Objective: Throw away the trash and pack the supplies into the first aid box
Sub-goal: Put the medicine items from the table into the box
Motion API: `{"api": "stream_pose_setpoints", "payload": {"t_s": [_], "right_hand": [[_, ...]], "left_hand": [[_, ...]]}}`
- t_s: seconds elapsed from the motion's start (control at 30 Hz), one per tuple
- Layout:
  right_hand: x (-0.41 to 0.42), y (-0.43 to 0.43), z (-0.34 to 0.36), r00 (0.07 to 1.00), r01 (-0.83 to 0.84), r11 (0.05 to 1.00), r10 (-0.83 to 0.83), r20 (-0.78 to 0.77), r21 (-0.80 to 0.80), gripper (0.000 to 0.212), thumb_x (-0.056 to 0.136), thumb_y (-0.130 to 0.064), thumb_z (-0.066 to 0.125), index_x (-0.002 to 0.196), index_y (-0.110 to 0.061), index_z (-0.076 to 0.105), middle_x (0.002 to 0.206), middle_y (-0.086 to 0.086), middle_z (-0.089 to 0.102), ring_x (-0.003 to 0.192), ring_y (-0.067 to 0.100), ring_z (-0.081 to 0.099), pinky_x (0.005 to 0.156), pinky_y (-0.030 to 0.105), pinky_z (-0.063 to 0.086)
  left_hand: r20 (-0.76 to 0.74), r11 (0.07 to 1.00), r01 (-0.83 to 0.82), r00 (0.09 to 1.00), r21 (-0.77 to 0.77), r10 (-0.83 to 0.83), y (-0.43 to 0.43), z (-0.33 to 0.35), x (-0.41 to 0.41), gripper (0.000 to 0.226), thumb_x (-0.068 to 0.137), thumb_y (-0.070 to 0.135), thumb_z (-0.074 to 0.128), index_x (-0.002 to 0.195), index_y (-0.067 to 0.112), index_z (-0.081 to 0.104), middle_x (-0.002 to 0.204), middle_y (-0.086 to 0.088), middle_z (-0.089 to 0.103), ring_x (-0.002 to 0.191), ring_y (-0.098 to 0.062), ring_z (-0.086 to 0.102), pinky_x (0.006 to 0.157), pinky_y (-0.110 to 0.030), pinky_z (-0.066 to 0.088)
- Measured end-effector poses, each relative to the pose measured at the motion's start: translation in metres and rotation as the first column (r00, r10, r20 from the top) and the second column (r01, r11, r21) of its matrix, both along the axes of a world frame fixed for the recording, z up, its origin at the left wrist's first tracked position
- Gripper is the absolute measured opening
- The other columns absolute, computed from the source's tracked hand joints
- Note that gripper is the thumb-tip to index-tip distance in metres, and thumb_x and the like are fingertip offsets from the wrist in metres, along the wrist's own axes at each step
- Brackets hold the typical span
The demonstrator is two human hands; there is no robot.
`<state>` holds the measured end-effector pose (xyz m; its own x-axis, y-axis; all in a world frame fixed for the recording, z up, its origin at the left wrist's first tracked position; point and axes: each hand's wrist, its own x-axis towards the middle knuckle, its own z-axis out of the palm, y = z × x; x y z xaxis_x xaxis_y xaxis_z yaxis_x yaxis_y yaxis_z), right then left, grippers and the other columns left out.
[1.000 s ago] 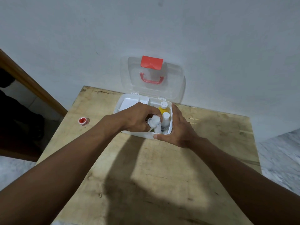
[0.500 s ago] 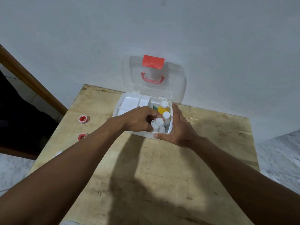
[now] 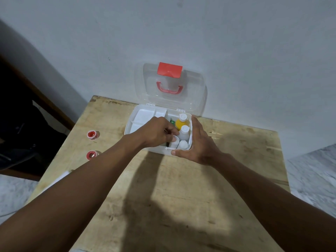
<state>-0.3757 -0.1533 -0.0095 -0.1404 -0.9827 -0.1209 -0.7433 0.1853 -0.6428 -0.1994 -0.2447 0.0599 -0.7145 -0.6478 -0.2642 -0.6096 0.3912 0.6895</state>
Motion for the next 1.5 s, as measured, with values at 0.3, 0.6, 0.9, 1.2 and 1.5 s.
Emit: {"api": "stream_pose_setpoints", "payload": {"t_s": [0.3,0.6,0.9,1.2,1.5], "right_hand": [[0.0,0.0,-0.002,1.0,0.01,1.0,-0.01,0.025,0.012,0.144,0.044,-0.091,0.07,0.156,-0.031,0.002,0.16,-0.01,0.021,0.146,0.019,0.029,0.109,0.052,0.041],[0.002,0.0,0.003,1.0,0.008,1.0,-0.009,0.026,0.029,0.144,0.044,-0.091,0.069,0.155,-0.031,0.0,0.159,-0.012,0.02,0.147,0.017,0.028,0.11,0.051,0.04],[0.003,0.008,0.013,0.999,-0.037,0.997,0.035,0.023,0.074,0.14,0.052,-0.085,0.071,0.154,-0.035,-0.012,0.165,-0.015,-0.001,0.153,0.015,0.009,0.119,0.051,0.027],[0.001,0.006,0.005,0.997,-0.025,0.999,0.022,0.078,0.034,0.137,0.051,-0.082,0.076,0.153,-0.035,-0.001,0.163,-0.01,0.013,0.149,0.02,0.024,0.117,0.053,0.031],[-0.002,0.004,0.006,0.998,-0.053,0.998,0.052,0.038,0.023,0.134,0.05,-0.086,0.071,0.15,-0.029,0.004,0.157,-0.002,0.021,0.143,0.028,0.031,0.11,0.059,0.038]], "left_hand": [[-0.036,0.995,-0.092,0.995,0.032,0.093,0.006,0.0,0.005,0.03,0.083,0.02,0.078,0.112,0.015,0.074,0.101,0.001,0.075,0.094,-0.011,0.069,0.09,-0.022,0.051],[-0.181,0.96,-0.279,0.943,0.02,0.278,0.026,-0.004,0.015,0.025,0.084,0.017,0.076,0.109,0.014,0.074,0.099,0.003,0.073,0.093,-0.009,0.068,0.086,-0.017,0.051],[-0.45,0.753,-0.652,0.7,-0.084,0.555,0.061,-0.012,0.045,0.021,0.088,0.014,0.07,0.108,0.011,0.073,0.103,0.005,0.069,0.081,-0.001,0.064,0.071,-0.006,0.05],[-0.315,0.395,-0.871,0.478,-0.292,0.82,0.127,-0.075,0.145,0.032,0.089,0.016,0.066,0.121,0.01,0.064,0.112,-0.006,0.067,0.099,-0.021,0.063,0.088,-0.038,0.052],[-0.09,0.427,-0.756,0.534,-0.496,0.84,0.126,-0.083,0.26,0.045,0.088,0.026,0.069,0.128,0.01,0.057,0.126,-0.01,0.058,0.113,-0.029,0.056,0.092,-0.036,0.046]]}}
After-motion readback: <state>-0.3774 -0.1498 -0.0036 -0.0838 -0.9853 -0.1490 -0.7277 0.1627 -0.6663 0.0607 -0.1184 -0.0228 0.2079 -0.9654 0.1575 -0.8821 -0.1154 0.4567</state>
